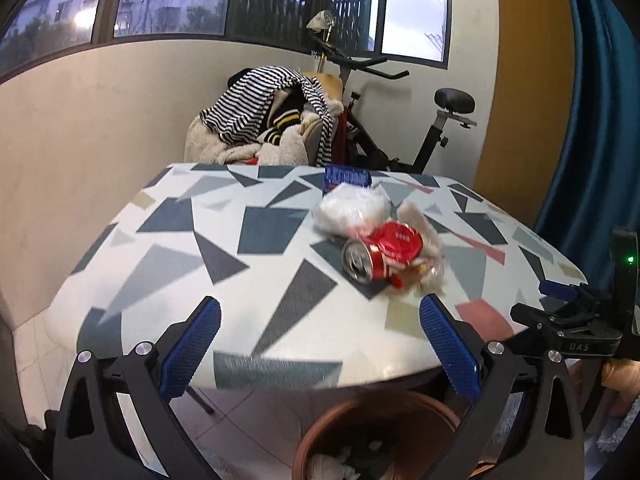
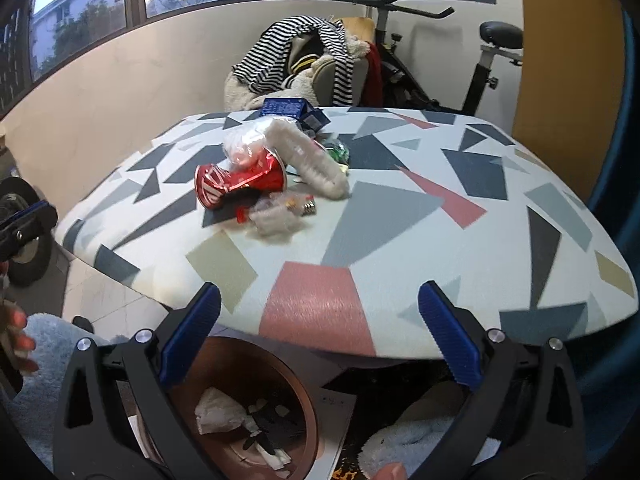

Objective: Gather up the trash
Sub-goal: 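Move the right gripper to the clear plastic wrapper and grasp it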

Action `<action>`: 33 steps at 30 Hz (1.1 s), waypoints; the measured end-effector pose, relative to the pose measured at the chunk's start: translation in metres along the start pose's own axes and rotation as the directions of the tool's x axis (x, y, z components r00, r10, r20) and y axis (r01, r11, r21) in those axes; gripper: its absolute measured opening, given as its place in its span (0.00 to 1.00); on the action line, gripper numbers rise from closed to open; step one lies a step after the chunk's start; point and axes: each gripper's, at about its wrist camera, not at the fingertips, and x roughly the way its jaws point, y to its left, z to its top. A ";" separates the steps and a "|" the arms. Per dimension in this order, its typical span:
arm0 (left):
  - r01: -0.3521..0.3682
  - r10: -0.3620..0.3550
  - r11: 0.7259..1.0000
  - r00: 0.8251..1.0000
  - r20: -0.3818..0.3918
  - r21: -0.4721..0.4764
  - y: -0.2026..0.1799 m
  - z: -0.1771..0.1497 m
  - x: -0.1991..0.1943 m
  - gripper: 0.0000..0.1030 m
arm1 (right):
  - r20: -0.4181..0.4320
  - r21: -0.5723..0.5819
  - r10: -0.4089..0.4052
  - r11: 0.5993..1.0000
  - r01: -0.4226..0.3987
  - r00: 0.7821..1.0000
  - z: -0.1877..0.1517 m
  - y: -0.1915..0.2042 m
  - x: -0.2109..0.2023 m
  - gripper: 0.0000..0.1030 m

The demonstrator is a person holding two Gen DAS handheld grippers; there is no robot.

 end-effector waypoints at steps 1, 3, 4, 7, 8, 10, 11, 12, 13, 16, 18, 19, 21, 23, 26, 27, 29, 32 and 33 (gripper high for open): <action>-0.006 0.006 1.000 1.000 0.002 0.004 0.000 0.003 0.001 0.94 | -0.001 -0.009 -0.023 1.000 0.023 1.000 0.005 -0.001 0.002 0.94; -0.014 0.013 1.000 1.000 0.008 0.017 0.001 0.010 0.004 0.94 | -0.003 -0.015 -0.043 0.999 0.042 0.999 0.010 0.000 0.004 0.94; -0.017 0.016 1.000 1.000 0.012 0.023 0.001 0.013 0.005 0.94 | -0.004 -0.012 -0.042 0.999 0.042 0.999 0.014 -0.002 0.005 0.94; -0.015 0.015 0.999 1.000 0.023 0.032 0.003 0.021 0.007 0.94 | -0.004 0.004 -0.047 0.999 0.047 0.999 0.021 -0.006 0.009 0.94; -0.015 0.014 0.999 1.000 0.026 0.034 0.004 0.024 0.009 0.94 | -0.010 0.011 -0.040 0.999 0.040 0.999 0.024 -0.008 0.012 0.94; -0.008 0.007 0.999 1.000 0.023 0.032 0.005 0.028 0.012 0.94 | -0.015 0.023 -0.026 0.999 0.027 1.000 0.027 -0.012 0.015 0.94; 0.016 -0.016 1.000 1.000 0.014 0.024 0.006 0.031 0.014 0.94 | -0.014 0.027 -0.024 0.999 0.025 1.000 0.028 -0.014 0.017 0.94; 0.025 -0.026 1.000 1.000 0.005 0.017 0.007 0.032 0.016 0.94 | -0.013 0.027 -0.023 0.999 0.024 1.000 0.029 -0.014 0.018 0.94; 0.029 -0.029 1.000 1.000 -0.005 0.010 0.008 0.033 0.018 0.94 | -0.013 0.025 -0.022 0.999 0.022 1.000 0.029 -0.014 0.020 0.94; 0.039 -0.040 0.999 0.999 -0.037 -0.020 0.012 0.035 0.027 0.94 | -0.016 0.025 -0.011 1.000 0.011 1.000 0.030 -0.013 0.028 0.94; 0.037 -0.039 0.999 0.998 -0.054 -0.032 0.014 0.034 0.033 0.94 | -0.017 0.033 0.009 0.999 -0.008 1.000 0.031 -0.012 0.034 0.92; 0.037 -0.039 0.999 0.997 -0.059 -0.036 0.015 0.033 0.036 0.94 | -0.027 0.041 0.024 0.999 -0.023 0.999 0.033 -0.011 0.042 0.90; 0.037 -0.041 0.998 0.996 -0.081 -0.052 0.017 0.031 0.042 0.94 | -0.035 0.047 0.036 0.998 -0.034 0.999 0.034 -0.009 0.049 0.85; 0.039 -0.046 0.997 0.994 -0.097 -0.072 0.021 0.028 0.047 0.94 | -0.048 0.056 0.060 0.997 -0.057 0.997 0.036 -0.005 0.060 0.82; 0.037 -0.049 0.994 0.992 -0.115 -0.105 0.027 0.025 0.054 0.94 | -0.059 0.053 0.082 0.995 -0.079 0.995 0.039 0.005 0.074 0.78; 0.035 -0.048 0.993 0.992 -0.120 -0.115 0.029 0.025 0.056 0.94 | -0.062 0.051 0.086 0.995 -0.083 0.994 0.040 0.007 0.078 0.76; 0.036 -0.054 0.989 0.990 -0.126 -0.143 0.033 0.023 0.059 0.94 | -0.078 0.060 0.095 0.994 -0.090 0.992 0.043 0.013 0.090 0.73; 0.042 -0.067 0.984 0.988 -0.137 -0.175 0.038 0.022 0.063 0.94 | -0.103 0.107 0.115 0.989 -0.104 0.988 0.047 0.016 0.106 0.69; 0.044 -0.070 0.983 0.988 -0.139 -0.181 0.039 0.021 0.064 0.94 | -0.106 0.109 0.117 0.988 -0.105 0.988 0.048 0.017 0.108 0.67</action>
